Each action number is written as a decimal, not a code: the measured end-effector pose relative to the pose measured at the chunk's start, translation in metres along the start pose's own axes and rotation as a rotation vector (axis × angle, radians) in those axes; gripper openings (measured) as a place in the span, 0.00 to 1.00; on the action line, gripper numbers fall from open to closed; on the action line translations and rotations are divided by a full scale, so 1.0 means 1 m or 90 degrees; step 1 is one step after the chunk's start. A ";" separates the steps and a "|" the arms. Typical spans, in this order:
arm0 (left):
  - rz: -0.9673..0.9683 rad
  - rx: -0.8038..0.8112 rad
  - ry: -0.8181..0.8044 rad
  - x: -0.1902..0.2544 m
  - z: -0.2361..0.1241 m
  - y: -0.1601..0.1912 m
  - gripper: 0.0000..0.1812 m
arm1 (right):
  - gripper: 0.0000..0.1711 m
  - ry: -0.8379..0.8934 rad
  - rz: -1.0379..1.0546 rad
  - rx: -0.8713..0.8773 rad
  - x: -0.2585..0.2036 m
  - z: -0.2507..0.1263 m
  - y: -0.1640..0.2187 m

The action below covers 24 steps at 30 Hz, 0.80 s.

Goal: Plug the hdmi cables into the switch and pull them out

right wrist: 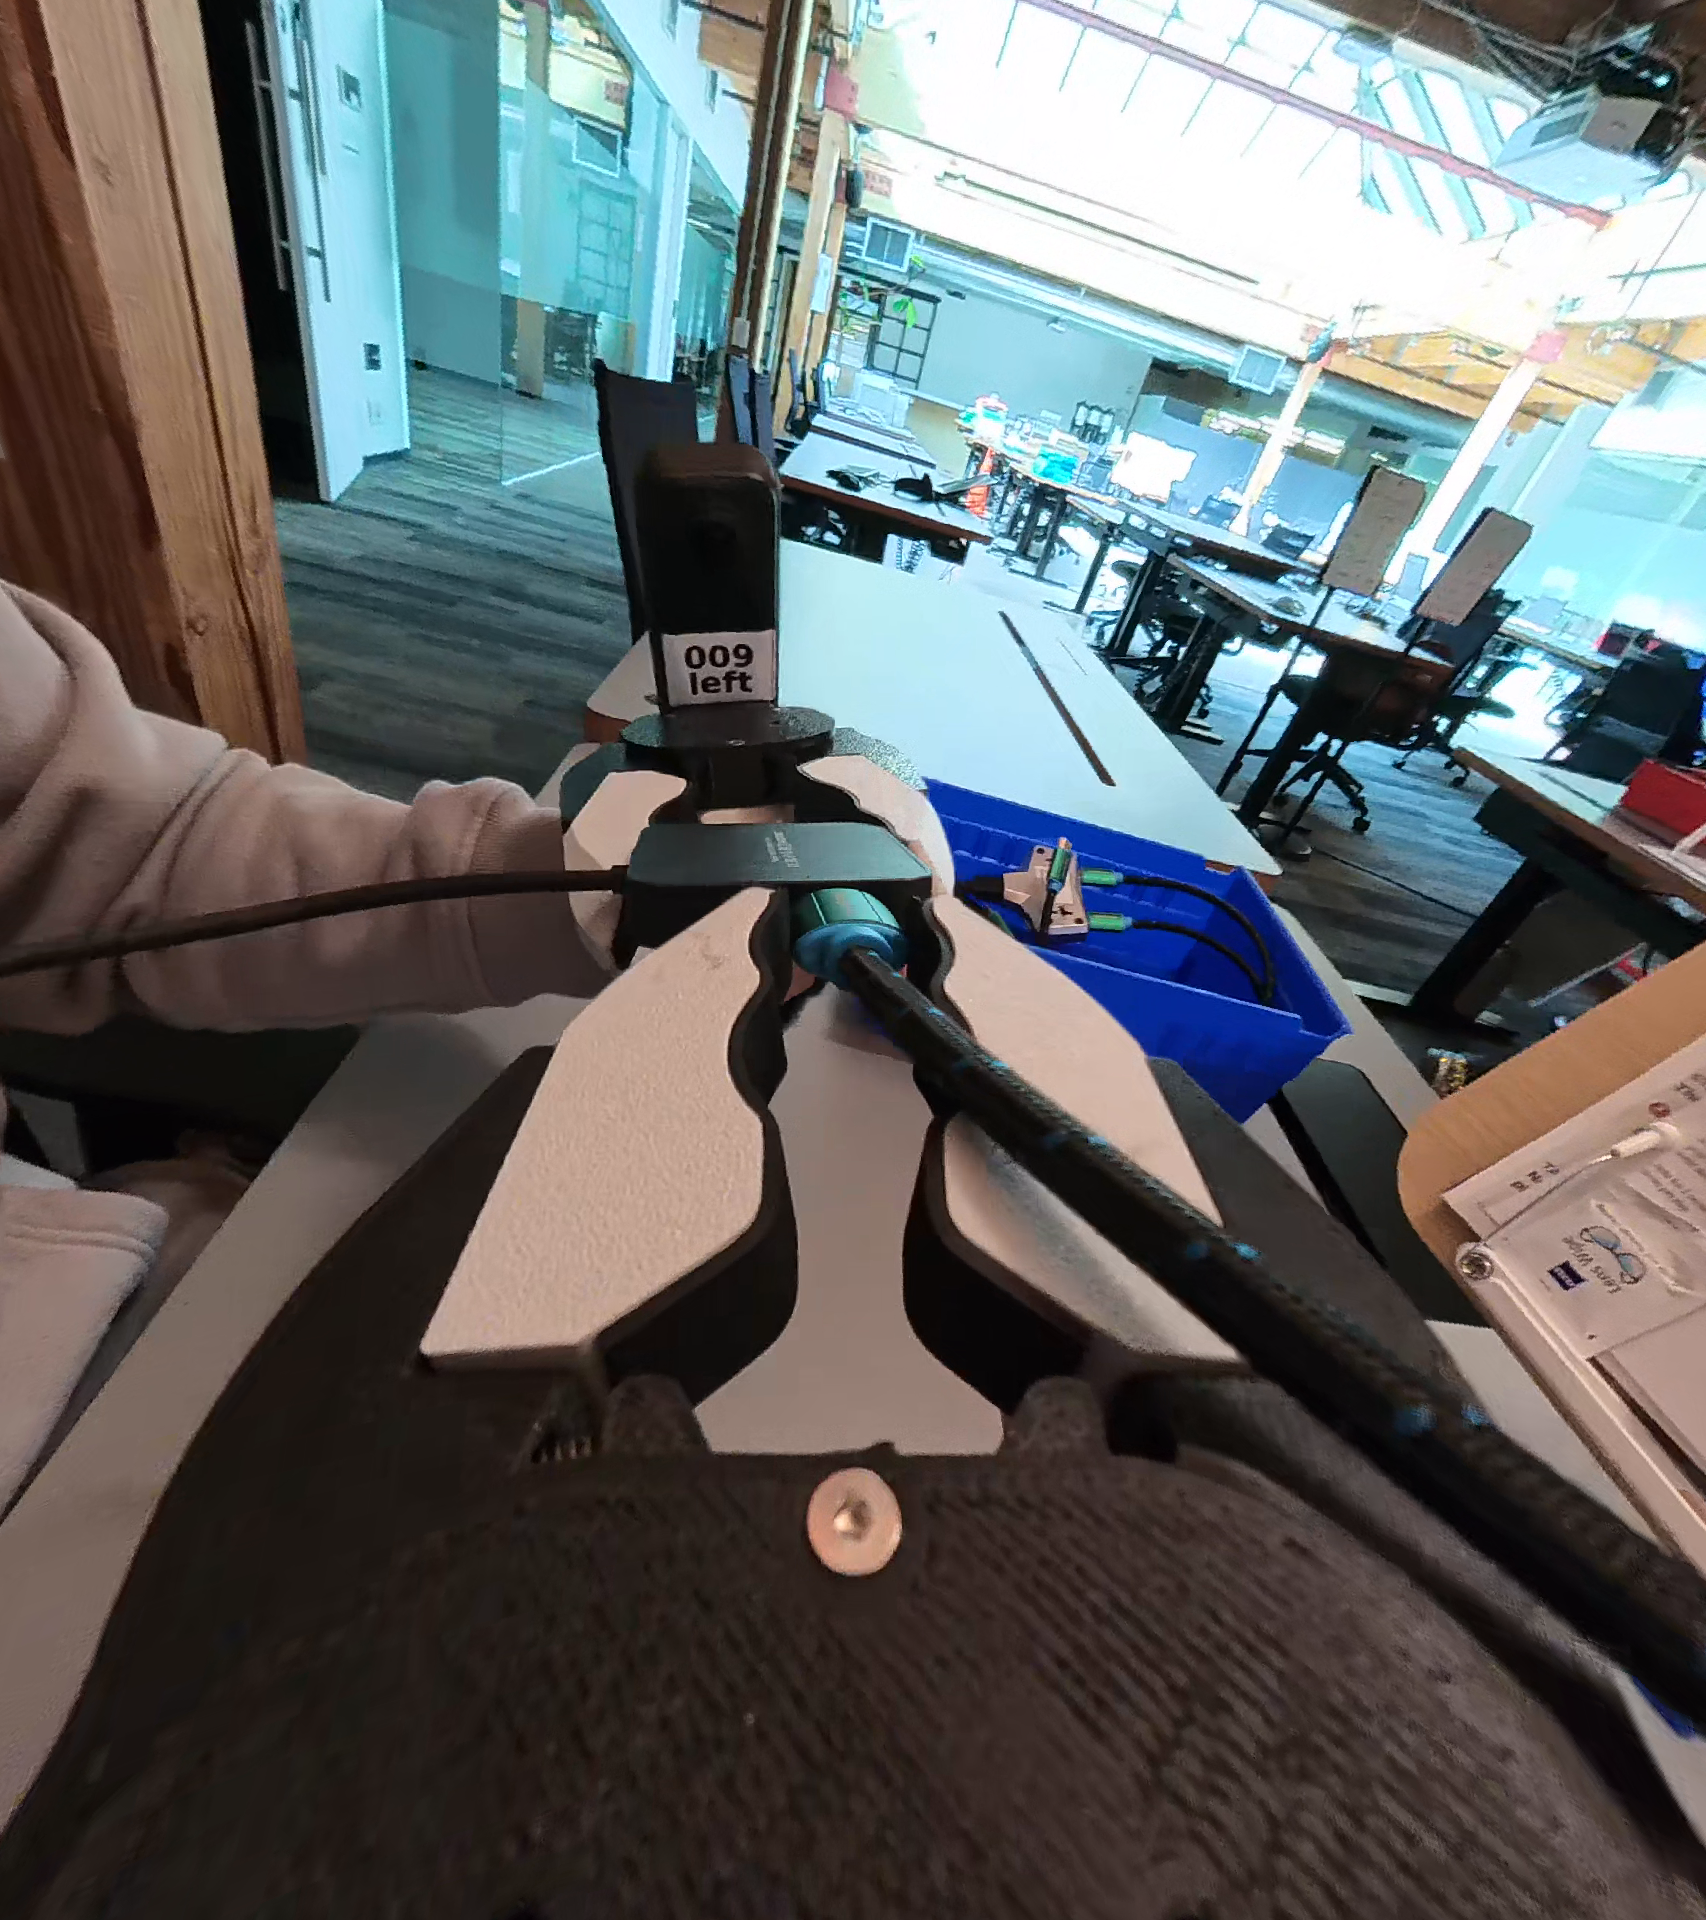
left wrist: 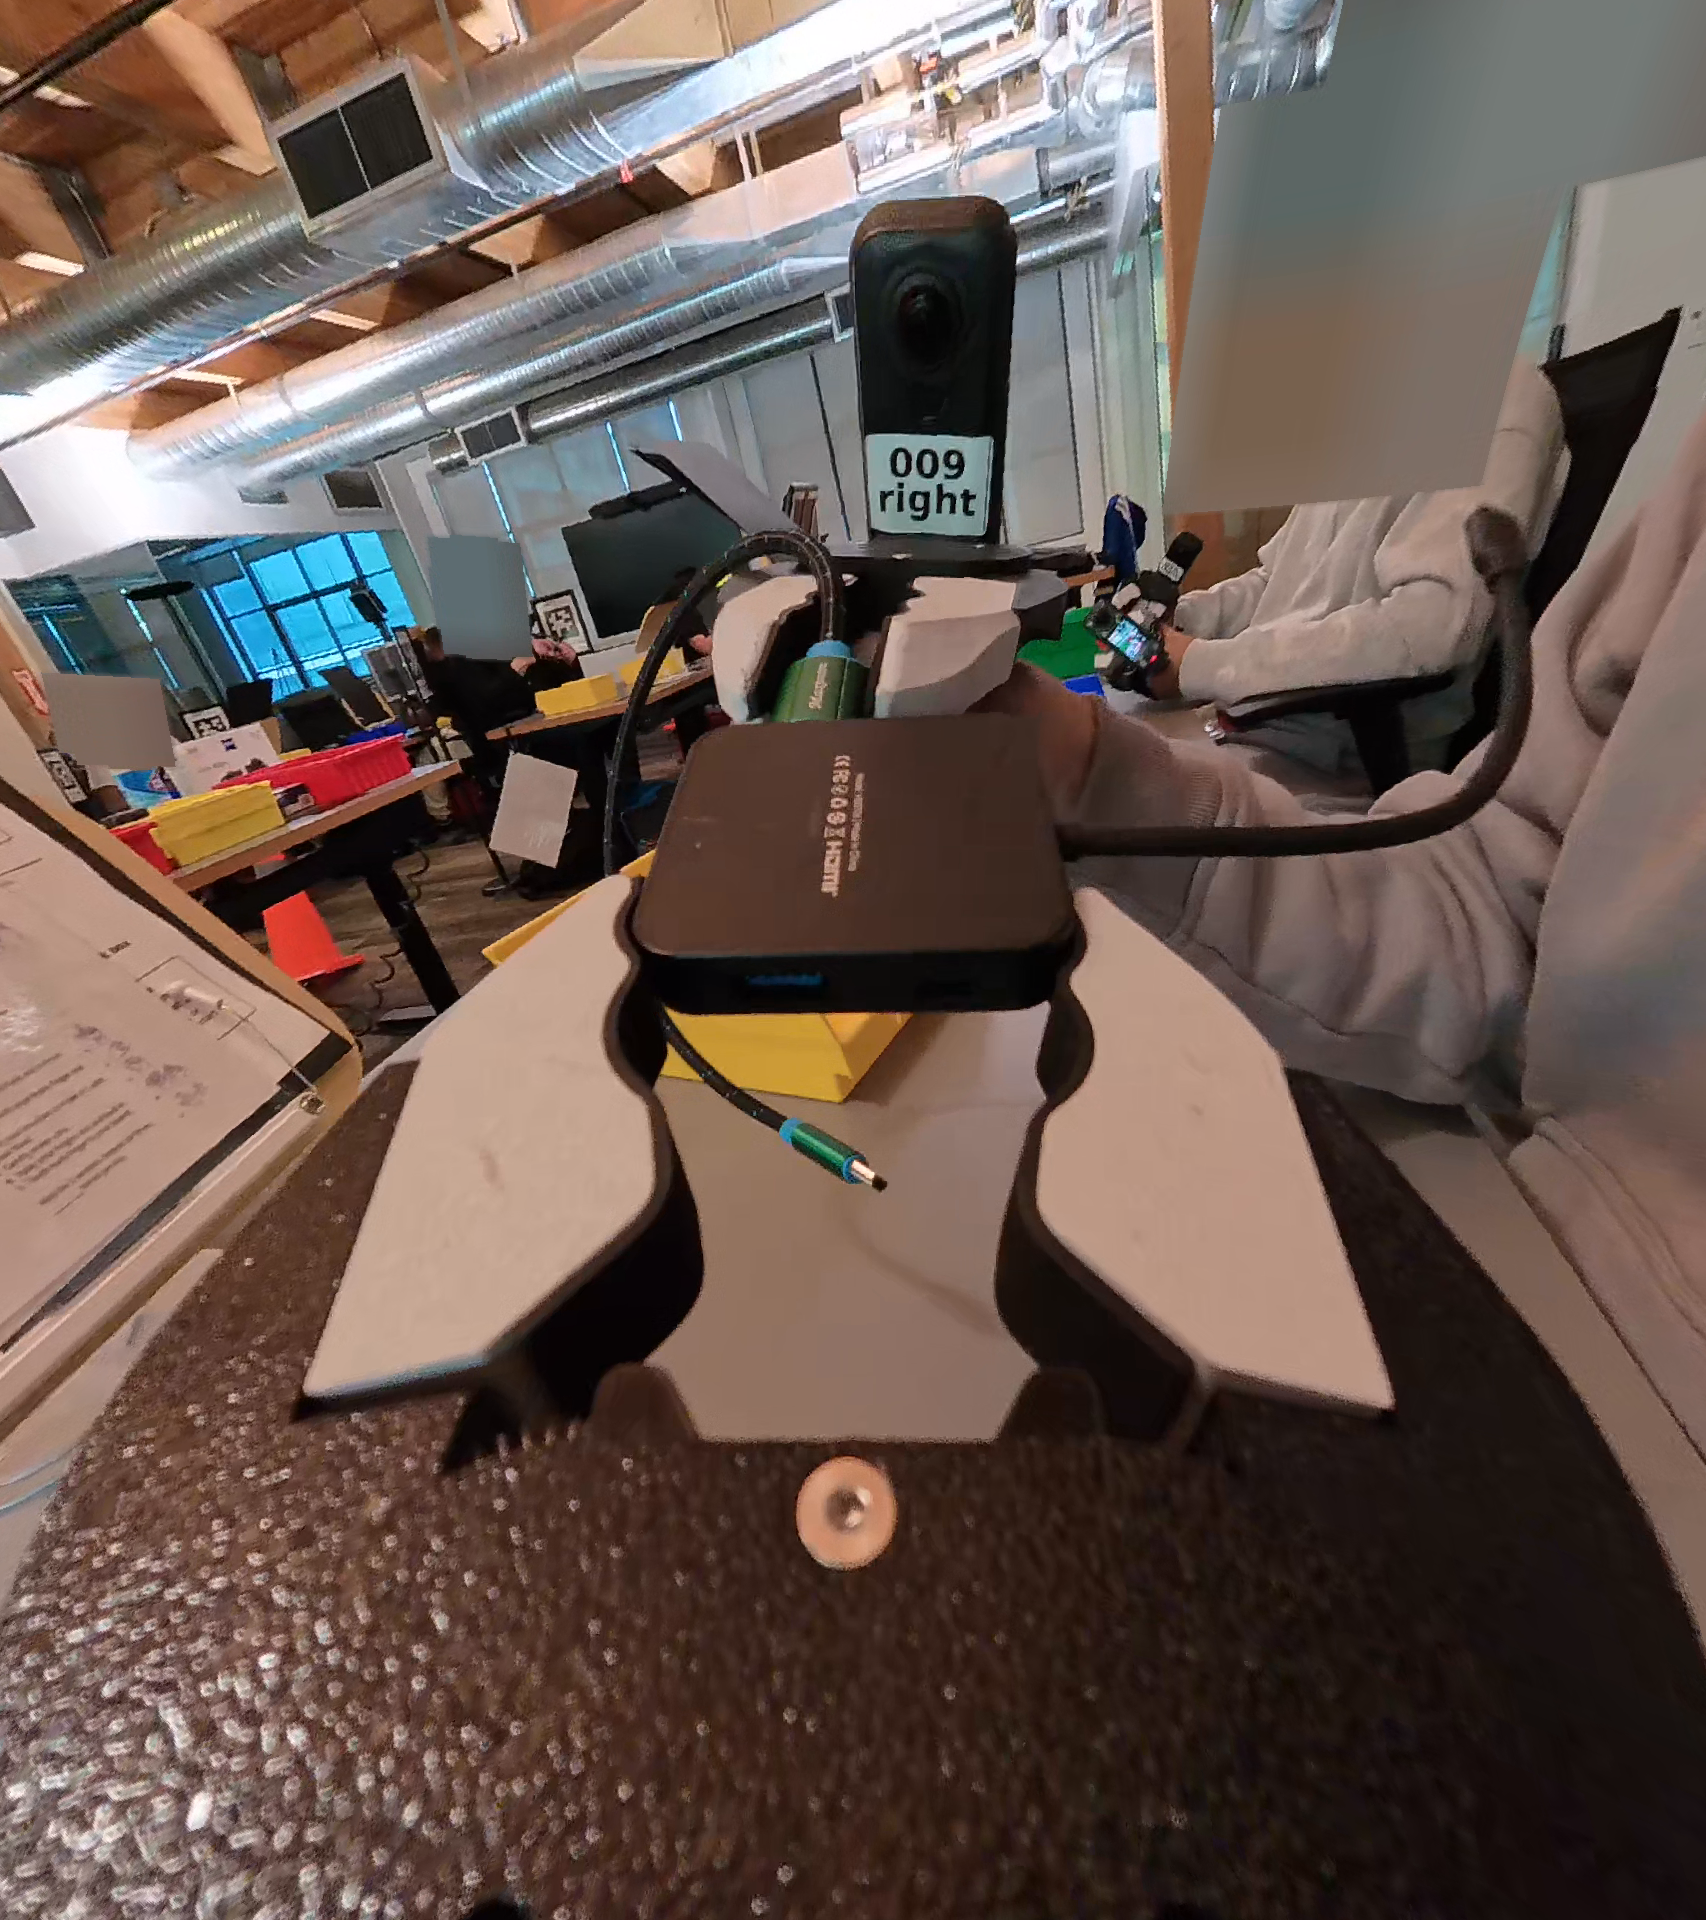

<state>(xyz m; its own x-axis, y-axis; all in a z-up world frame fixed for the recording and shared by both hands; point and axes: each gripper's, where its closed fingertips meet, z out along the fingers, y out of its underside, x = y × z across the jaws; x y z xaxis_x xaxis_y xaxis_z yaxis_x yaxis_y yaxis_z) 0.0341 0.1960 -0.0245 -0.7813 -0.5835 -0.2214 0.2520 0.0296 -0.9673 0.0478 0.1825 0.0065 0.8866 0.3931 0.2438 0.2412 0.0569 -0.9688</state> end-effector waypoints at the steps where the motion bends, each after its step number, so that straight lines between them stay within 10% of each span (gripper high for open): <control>1: -0.008 0.001 0.002 0.000 0.000 0.002 0.39 | 0.13 -0.001 -0.002 -0.005 0.000 0.000 0.001; 11: -0.182 0.053 -0.031 -0.008 -0.026 0.047 0.39 | 0.13 -0.046 0.228 0.010 0.007 0.026 0.059; 24: -0.243 0.097 0.034 0.016 -0.032 0.064 0.40 | 0.12 0.024 0.218 0.041 -0.018 0.027 0.075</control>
<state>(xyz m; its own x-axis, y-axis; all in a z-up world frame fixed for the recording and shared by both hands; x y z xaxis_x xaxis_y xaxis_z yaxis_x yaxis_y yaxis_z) 0.0189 0.2147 -0.0938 -0.8627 -0.4860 0.1401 0.0168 -0.3044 -0.9524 0.0393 0.2048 -0.0714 0.9263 0.3647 -0.0949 -0.0963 -0.0144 -0.9952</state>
